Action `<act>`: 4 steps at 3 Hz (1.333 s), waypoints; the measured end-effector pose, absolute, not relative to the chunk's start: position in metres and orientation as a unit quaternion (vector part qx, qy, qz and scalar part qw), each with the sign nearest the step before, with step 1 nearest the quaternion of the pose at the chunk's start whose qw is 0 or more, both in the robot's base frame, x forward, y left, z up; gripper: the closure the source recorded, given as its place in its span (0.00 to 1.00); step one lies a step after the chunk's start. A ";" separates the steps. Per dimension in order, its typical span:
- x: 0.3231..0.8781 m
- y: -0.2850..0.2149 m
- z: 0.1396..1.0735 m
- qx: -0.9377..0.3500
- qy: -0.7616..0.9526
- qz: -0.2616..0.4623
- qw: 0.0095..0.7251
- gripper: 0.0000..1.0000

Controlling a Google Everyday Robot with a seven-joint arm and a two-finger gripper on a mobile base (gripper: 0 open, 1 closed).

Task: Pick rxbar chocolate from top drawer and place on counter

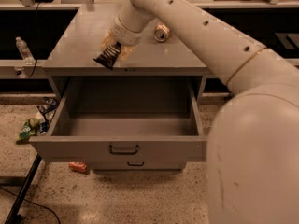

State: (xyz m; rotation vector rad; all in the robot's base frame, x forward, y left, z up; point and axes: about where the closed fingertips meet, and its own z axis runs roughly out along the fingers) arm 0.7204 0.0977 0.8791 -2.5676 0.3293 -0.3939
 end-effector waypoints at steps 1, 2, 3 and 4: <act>0.765 0.126 0.909 -0.929 0.128 -0.167 0.303 1.00; 0.795 0.148 0.914 -0.919 0.137 -0.187 0.320 1.00; 0.829 0.164 0.907 -0.910 0.165 -0.221 0.309 0.82; 0.855 0.168 0.895 -0.906 0.193 -0.246 0.286 0.58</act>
Offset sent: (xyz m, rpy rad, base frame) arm 0.1156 0.0705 0.0510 0.1721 -0.1551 -0.0777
